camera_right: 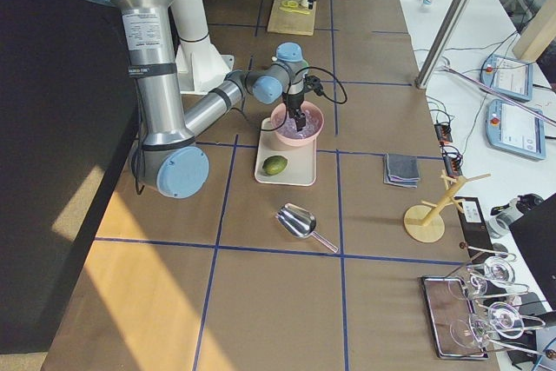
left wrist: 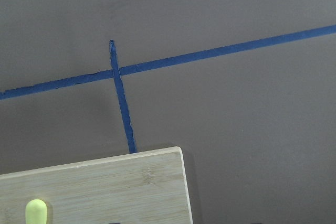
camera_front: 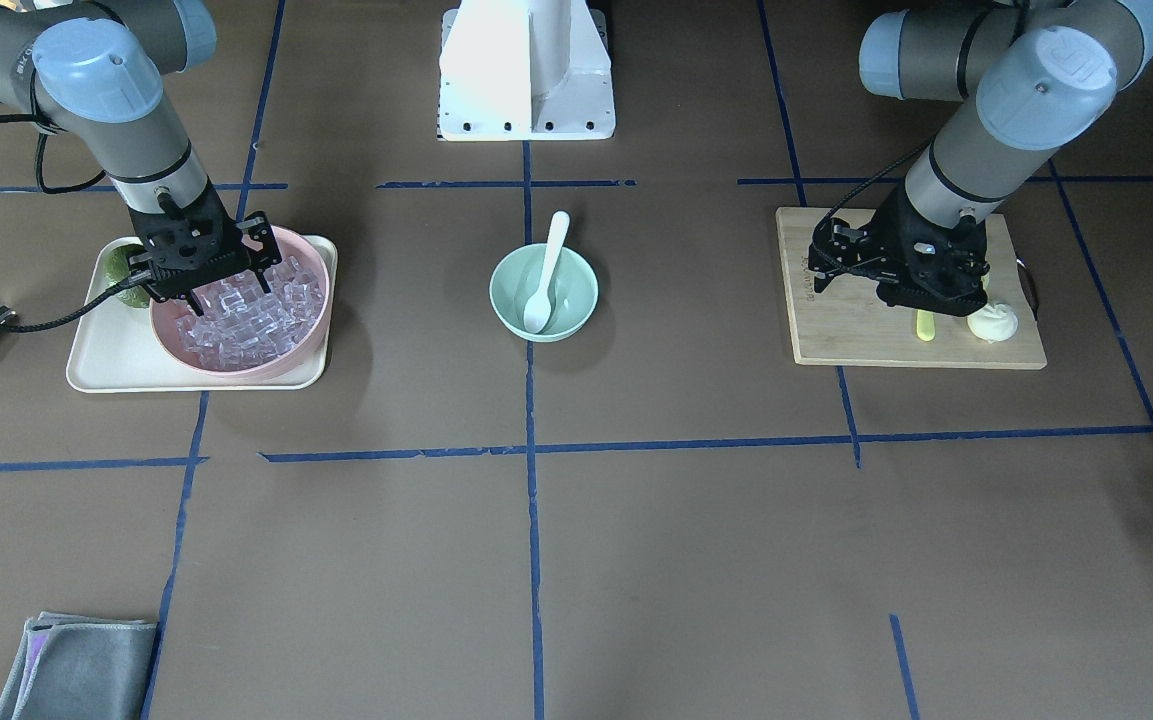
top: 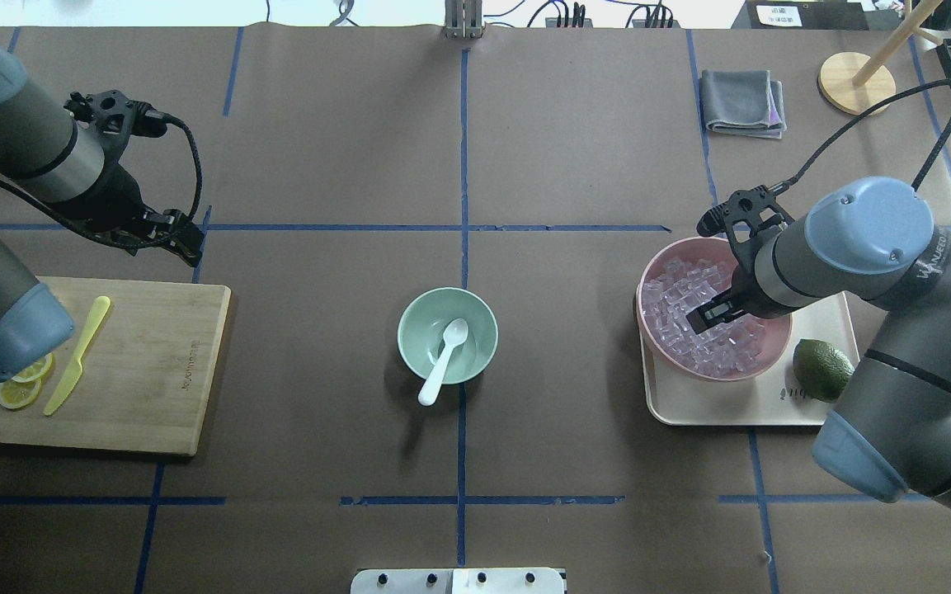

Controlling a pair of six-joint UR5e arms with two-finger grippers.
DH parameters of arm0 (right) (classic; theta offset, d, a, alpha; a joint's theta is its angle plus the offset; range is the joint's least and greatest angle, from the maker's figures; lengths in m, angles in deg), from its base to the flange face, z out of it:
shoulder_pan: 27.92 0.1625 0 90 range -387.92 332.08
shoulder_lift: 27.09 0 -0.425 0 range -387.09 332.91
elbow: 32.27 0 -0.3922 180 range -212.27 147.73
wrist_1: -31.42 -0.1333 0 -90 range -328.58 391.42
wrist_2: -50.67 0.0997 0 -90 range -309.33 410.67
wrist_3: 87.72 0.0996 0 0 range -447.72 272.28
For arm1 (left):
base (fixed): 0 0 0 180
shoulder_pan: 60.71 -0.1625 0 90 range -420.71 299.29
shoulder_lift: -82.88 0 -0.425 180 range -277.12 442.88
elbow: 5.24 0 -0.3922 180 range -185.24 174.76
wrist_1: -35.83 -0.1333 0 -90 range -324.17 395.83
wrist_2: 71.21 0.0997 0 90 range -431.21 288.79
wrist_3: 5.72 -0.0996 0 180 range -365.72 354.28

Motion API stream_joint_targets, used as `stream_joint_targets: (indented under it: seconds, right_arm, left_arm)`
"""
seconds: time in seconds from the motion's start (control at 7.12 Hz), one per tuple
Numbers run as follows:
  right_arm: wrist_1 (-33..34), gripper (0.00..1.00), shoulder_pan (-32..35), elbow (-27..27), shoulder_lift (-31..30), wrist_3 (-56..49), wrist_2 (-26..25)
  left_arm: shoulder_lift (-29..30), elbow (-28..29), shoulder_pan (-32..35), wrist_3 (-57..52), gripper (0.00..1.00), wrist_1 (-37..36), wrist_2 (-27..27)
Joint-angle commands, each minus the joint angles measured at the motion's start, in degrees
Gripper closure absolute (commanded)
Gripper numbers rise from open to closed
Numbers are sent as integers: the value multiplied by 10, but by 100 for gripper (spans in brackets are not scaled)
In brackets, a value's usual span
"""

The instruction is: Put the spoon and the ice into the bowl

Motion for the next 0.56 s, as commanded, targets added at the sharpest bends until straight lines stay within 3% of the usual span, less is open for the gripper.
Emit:
stream_joint_targets:
  seconds: [0.0, 0.14, 0.42]
  right_arm:
    - [0, 26, -2, 0, 2, -2, -8]
    - [0, 45, -3, 0, 2, -2, -8]
    - [0, 94, -3, 1, 2, -2, -10]
  left_arm:
    - [0, 0, 1, 1, 13, 0, 0]
    - [0, 0, 0, 0, 13, 0, 0]
    - [0, 0, 0, 0, 13, 0, 0]
